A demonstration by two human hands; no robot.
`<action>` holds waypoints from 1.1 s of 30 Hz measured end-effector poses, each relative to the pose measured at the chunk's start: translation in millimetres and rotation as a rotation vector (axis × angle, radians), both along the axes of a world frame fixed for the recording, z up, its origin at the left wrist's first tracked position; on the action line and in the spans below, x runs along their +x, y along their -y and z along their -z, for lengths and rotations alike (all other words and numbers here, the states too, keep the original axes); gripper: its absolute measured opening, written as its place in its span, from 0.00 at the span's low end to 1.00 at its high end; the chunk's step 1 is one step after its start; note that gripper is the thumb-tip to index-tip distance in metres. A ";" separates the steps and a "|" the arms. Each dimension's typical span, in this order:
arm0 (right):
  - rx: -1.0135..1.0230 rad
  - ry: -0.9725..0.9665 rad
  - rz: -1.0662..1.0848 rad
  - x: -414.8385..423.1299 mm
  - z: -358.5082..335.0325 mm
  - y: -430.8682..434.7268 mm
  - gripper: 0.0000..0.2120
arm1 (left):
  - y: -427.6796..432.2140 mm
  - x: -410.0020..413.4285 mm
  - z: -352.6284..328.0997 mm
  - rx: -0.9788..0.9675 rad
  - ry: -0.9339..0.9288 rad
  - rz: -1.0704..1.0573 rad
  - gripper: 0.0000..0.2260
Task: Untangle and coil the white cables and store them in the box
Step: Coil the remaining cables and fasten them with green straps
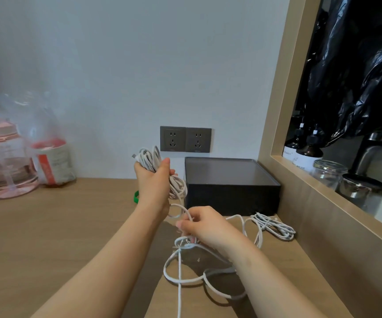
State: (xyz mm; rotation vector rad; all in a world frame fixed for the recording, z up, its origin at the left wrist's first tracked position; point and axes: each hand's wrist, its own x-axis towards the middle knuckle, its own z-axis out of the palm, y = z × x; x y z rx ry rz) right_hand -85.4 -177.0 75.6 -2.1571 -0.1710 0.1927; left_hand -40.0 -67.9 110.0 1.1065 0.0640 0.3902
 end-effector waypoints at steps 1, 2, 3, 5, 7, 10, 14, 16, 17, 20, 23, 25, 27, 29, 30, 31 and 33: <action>0.008 0.001 -0.027 -0.2 -0.1 0.6 0.06 | -1.3 1.5 -2.1 -0.063 -0.003 0.008 0.08; 0.016 -0.004 -0.046 -0.7 -1.2 1.3 0.08 | -2.9 3.8 -3.8 -0.133 -0.011 0.013 0.08; 0.020 -0.010 -0.059 -1.8 -3.1 1.9 0.09 | -5.4 6.5 -5.0 -0.201 -0.022 0.017 0.08; -0.004 0.025 -0.082 -3.4 -6.8 4.9 0.11 | -12.0 11.9 -6.1 -0.321 -0.032 0.022 0.08; 0.005 0.064 -0.102 -4.4 -10.5 7.6 0.12 | -16.8 13.0 -7.0 -0.352 -0.019 -0.001 0.08; 0.169 -0.055 -0.118 -6.1 -17.6 6.1 0.21 | -12.7 5.6 -9.3 -0.260 0.025 -0.054 0.10; 0.194 -0.026 -0.088 -4.0 -16.6 1.1 0.24 | -1.0 -3.1 -9.6 -0.173 0.055 -0.056 0.12; 0.194 -0.025 -0.099 -5.5 -14.0 1.5 0.21 | 2.8 -5.2 -10.0 -0.169 0.053 -0.033 0.14; 0.171 -0.034 -0.114 -6.1 -13.1 2.1 0.20 | 4.4 -6.1 -10.8 -0.183 0.049 -0.021 0.14; 0.014 -0.081 -0.138 -6.5 -9.2 0.6 0.17 | 7.0 -7.3 -13.7 -0.291 0.028 0.041 0.15; -0.070 -0.109 -0.042 -1.8 -3.6 -1.8 0.17 | 2.9 -5.6 -18.9 -0.417 -0.021 0.170 0.11; -0.030 -0.097 0.051 2.2 -2.5 -0.1 0.15 | -2.8 -4.7 -21.7 -0.505 -0.063 0.297 0.10; 0.030 -0.057 0.157 6.3 -2.4 4.5 0.15 | -8.9 -4.7 -22.9 -0.586 -0.107 0.415 0.13; 0.128 -0.030 0.259 8.6 -4.1 8.8 0.13 | -12.2 -6.2 -22.0 -0.574 -0.141 0.492 0.14; 0.203 -0.019 0.296 9.3 -5.8 10.7 0.12 | -13.1 -7.5 -21.0 -0.540 -0.156 0.519 0.15; 0.281 -0.005 0.327 9.8 -8.3 12.1 0.09 | -13.6 -8.7 -19.9 -0.497 -0.171 0.542 0.14; 0.378 0.044 0.379 11.2 -13.8 15.4 0.06 | -15.0 -10.0 -16.0 -0.405 -0.214 0.582 0.14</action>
